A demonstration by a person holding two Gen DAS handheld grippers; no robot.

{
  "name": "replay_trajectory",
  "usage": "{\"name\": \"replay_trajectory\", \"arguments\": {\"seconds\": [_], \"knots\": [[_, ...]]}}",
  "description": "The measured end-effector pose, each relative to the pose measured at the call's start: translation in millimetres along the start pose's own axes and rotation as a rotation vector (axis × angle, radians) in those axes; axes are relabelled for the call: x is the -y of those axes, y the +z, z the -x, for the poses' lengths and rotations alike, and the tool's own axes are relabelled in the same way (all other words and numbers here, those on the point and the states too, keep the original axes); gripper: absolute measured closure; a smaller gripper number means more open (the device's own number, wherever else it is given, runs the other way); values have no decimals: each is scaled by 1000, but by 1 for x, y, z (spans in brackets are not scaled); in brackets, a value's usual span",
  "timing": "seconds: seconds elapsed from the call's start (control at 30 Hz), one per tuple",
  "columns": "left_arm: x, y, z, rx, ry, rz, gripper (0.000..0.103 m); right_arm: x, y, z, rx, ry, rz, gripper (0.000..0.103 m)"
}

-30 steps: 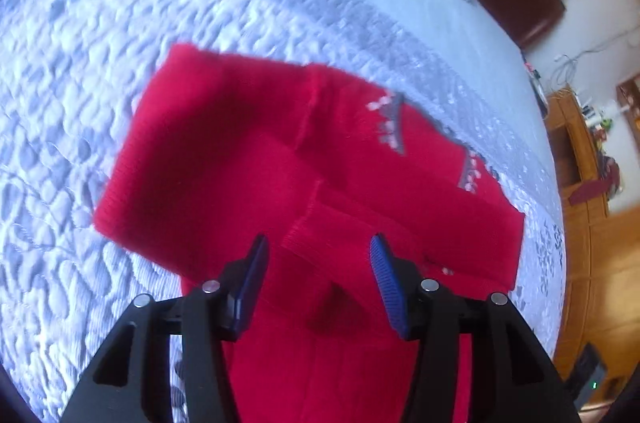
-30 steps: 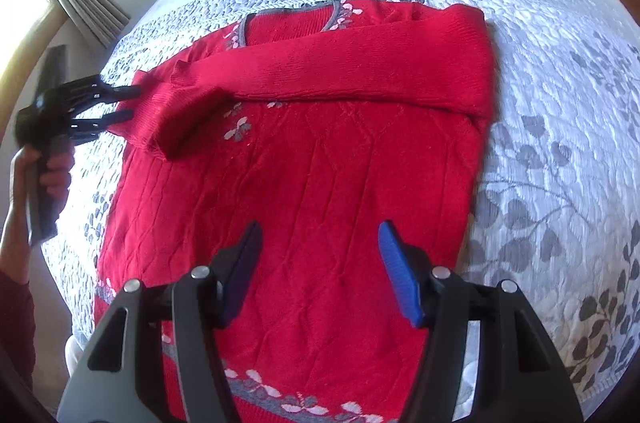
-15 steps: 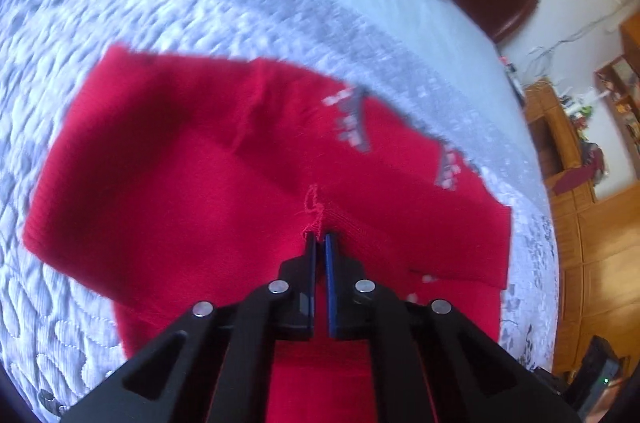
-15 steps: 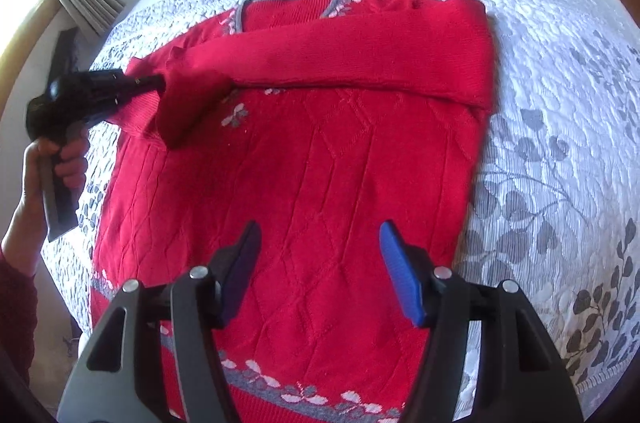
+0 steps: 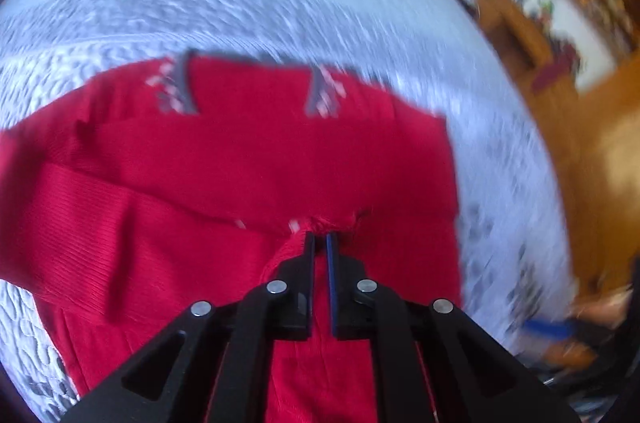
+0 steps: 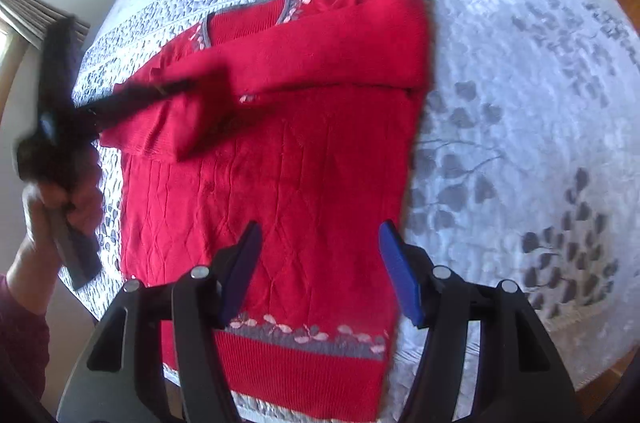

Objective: Fold small clothes
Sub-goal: 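Fold the held sleeve across the sweater body toward the right gripper, then open the left gripper to release the folded sleeve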

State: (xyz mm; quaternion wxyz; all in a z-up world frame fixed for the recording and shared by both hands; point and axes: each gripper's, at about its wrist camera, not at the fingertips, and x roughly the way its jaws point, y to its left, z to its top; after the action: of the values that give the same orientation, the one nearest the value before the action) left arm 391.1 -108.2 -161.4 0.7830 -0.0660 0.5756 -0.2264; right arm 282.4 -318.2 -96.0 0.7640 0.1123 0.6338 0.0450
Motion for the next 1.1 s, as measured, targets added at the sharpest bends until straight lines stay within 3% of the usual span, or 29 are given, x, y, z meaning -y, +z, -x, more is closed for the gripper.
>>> {"name": "replay_trajectory", "arguments": {"seconds": [0.1, 0.17, 0.23, 0.4, 0.53, 0.87, 1.1], "knots": [[15, -10, 0, -30, 61, -48, 95, -1, 7, 7, -18, -22, -11, 42], [14, -11, 16, -3, 98, -41, 85, -4, 12, 11, -27, -42, -11, 42], [9, -10, 32, 15, 132, -28, 59, -10, 18, 18, -21, -49, -6, 42], [-6, -4, 77, 42, 219, -19, 57, -28, 37, 35, 4, -77, 9, 42], [-21, 2, 107, 65, 262, 7, 40, -45, 52, 48, 47, -80, 28, 42], [-50, 9, 160, 58, 308, 81, 34, -65, 78, 43, 21, -79, -21, 40], [-62, 15, 165, 47, 328, 77, 34, -68, 86, 33, 9, -78, -31, 39]]}}
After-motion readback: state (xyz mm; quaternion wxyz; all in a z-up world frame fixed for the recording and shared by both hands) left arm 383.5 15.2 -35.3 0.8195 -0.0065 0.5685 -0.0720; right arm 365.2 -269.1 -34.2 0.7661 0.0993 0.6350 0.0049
